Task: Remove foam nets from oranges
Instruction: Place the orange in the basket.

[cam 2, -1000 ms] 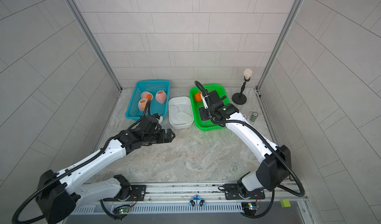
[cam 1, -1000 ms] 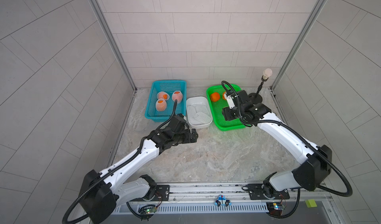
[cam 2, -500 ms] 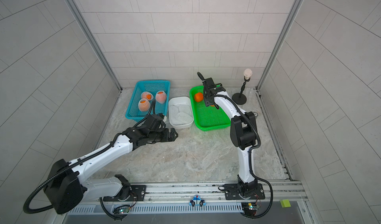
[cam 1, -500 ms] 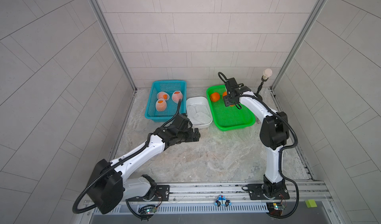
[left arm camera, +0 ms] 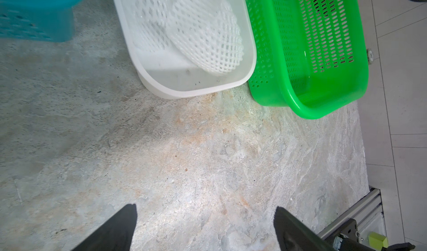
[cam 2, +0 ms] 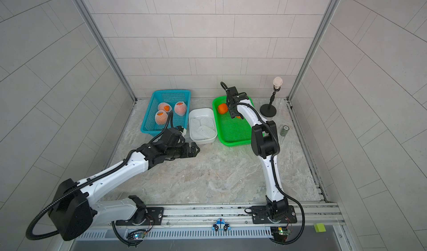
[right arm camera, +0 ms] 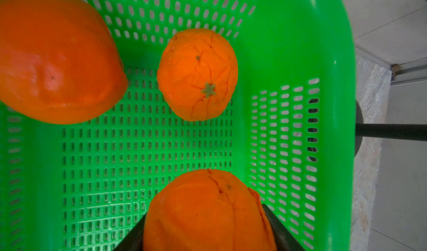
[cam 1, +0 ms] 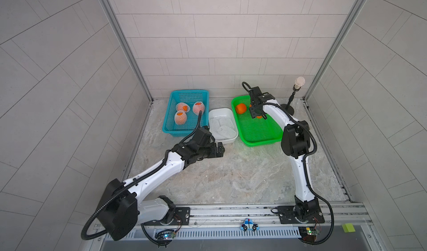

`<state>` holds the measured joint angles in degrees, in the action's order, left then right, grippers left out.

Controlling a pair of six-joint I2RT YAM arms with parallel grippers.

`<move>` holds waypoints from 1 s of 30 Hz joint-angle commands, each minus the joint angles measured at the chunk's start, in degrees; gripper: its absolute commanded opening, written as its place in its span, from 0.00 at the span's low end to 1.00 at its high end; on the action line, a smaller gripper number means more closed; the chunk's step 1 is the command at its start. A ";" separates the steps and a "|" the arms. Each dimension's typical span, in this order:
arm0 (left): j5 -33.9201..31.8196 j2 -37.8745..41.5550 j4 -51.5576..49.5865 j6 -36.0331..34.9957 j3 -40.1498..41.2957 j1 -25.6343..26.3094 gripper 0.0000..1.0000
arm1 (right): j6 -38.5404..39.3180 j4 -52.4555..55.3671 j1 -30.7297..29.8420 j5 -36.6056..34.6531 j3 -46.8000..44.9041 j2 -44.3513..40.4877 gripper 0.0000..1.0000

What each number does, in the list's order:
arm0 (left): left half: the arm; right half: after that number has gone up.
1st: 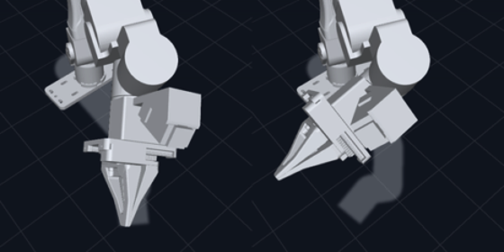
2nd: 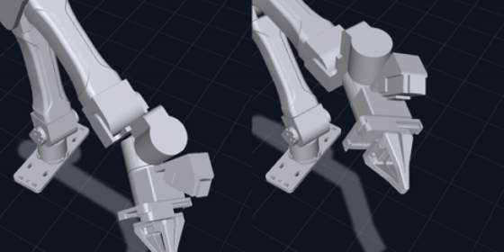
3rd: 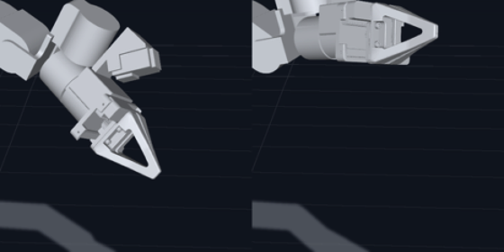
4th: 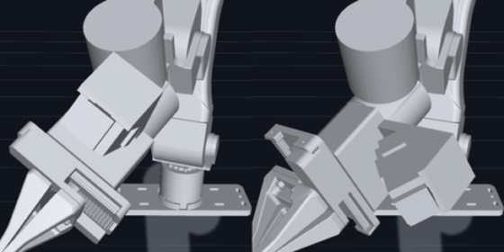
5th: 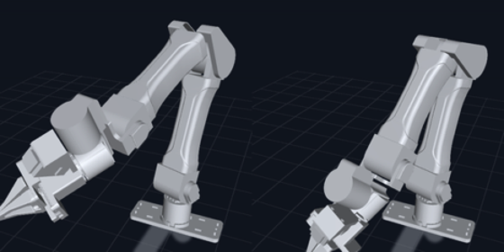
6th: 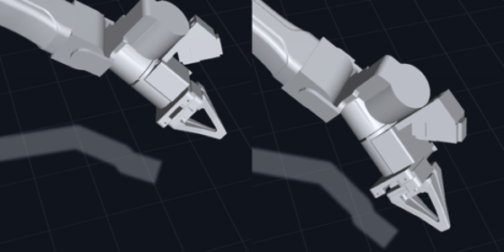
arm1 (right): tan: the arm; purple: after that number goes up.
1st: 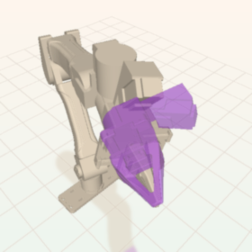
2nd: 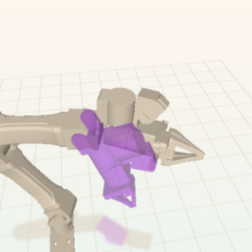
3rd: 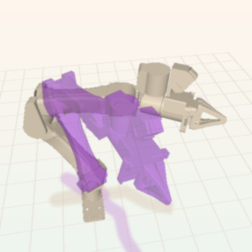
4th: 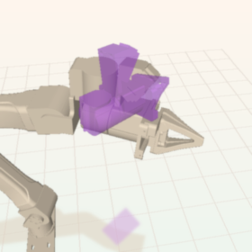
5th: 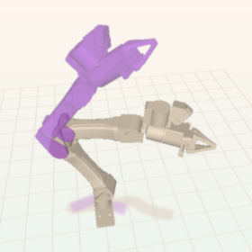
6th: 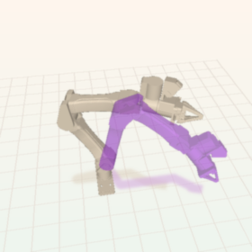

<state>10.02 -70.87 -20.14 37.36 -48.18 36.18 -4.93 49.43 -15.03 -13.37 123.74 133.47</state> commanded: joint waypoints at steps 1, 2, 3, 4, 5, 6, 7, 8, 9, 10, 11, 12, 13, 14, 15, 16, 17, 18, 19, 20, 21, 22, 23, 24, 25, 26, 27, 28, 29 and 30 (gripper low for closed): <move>-0.97 0.72 1.16 -1.19 0.81 -0.33 1.00 | 0.81 2.05 0.52 -1.27 1.23 1.50 0.67; -0.97 0.60 1.22 -1.28 0.89 -0.40 1.00 | 0.82 2.03 0.67 -1.31 1.40 1.87 0.67; -1.01 0.64 1.18 -1.33 0.95 -0.40 1.00 | 0.80 2.07 0.91 -1.31 1.63 2.30 0.67; -0.97 0.64 1.17 -1.33 1.13 -0.38 1.00 | 0.81 2.01 1.03 -1.32 1.84 2.60 0.67; -0.97 0.69 1.20 -1.33 1.31 -0.41 1.00 | 0.71 1.99 1.22 -1.31 2.07 3.05 0.67; -0.97 0.71 1.32 -1.26 1.53 -0.39 1.00 | 0.63 2.07 1.48 -1.17 2.43 3.53 0.67; -1.01 0.76 1.35 -1.16 1.75 -0.43 1.00 | 0.55 2.15 1.63 -1.01 2.63 3.93 0.67; -0.95 0.81 1.60 -1.16 1.94 -0.40 1.00 | 0.37 2.16 1.81 -0.88 3.04 4.44 0.67; -0.94 0.87 1.73 -1.07 2.19 -0.48 1.00 | 0.29 2.39 1.84 -0.59 3.60 4.97 0.67; -0.82 1.04 1.83 -0.98 2.38 -0.50 1.00 | 0.27 2.51 1.80 -0.43 4.01 5.49 0.67; -0.71 1.15 1.94 -0.98 2.53 -0.43 1.00 | 0.25 2.79 1.84 -0.28 4.65 5.99 0.67; -0.76 1.26 1.95 -0.84 2.71 -0.46 1.00 | 0.23 2.95 1.79 -0.22 5.12 6.46 0.67; -0.88 1.39 1.94 -0.87 2.90 -0.46 1.00 | 0.18 2.95 1.84 -0.22 5.40 6.77 0.67; -1.06 1.51 2.03 -0.80 3.00 -0.47 1.00 | 0.13 3.05 1.85 -0.23 5.67 7.13 0.68; -1.11 1.72 2.01 -0.81 3.23 -0.50 1.00 | 0.11 3.02 1.84 -0.16 5.87 7.40 0.68; -1.14 1.93 2.04 -0.80 3.29 -0.47 1.00 | 0.11 3.04 1.84 -0.06 5.97 7.58 0.68; -1.22 2.11 1.97 -0.80 3.36 -0.43 1.00 | 0.11 3.05 1.84 -0.06 5.98 7.68 0.69; -1.37 2.30 1.88 -0.97 3.44 -0.47 1.00 | 0.05 3.04 1.84 0.08 5.98 7.79 0.69; -1.48 2.48 1.86 -1.07 3.49 -0.50 1.00 | 0.13 2.96 1.84 0.07 5.98 7.86 0.69; -1.66 2.72 1.70 -1.07 3.53 -0.50 1.00 | 0.13 3.02 1.84 0.02 6.18 8.03 0.70; -1.83 2.95 1.85 -1.07 3.69 -0.50 1.00 | 0.18 3.30 1.84 -0.01 6.55 8.12 0.71; -1.85 3.07 1.93 -1.15 3.72 -0.50 1.00 | 0.24 3.55 1.84 -0.19 6.88 8.12 0.72; -1.94 3.26 1.95 -1.23 3.88 -0.50 1.00 | 0.27 3.82 1.84 -0.35 7.09 8.13 0.73; -2.03 3.28 1.99 -1.18 3.97 -0.54 1.00 | 0.40 4.10 1.78 -0.51 7.42 8.06 0.74; -2.02 3.33 1.99 -1.29 4.02 -0.52 1.00 | 0.51 4.33 1.83 -0.69 7.67 8.03 0.75; -2.03 3.31 1.96 -1.33 3.98 -0.57 1.00 | 0.60 4.66 1.84 -0.86 7.97 7.90 0.76; -2.03 3.30 1.99 -1.43 3.98 -0.65 1.00 | 0.68 4.88 1.76 -1.09 8.18 7.66 0.78; -2.05 3.33 1.95 -1.50 3.98 -0.67 1.00 | 0.62 4.97 1.77 -1.18 8.24 7.34 0.78; -2.10 3.29 1.97 -1.59 3.97 -0.76 1.00 | 0.67 4.97 1.62 -1.20 8.20 6.88 0.79; -2.04 3.28 1.95 -1.59 3.97 -0.76 1.00 | 0.62 5.06 1.59 -1.22 8.24 6.41 0.79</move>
<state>8.95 -68.45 -18.65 36.38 -44.75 35.94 -4.64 52.21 -13.34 -13.37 130.93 140.81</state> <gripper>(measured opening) 0.999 0.790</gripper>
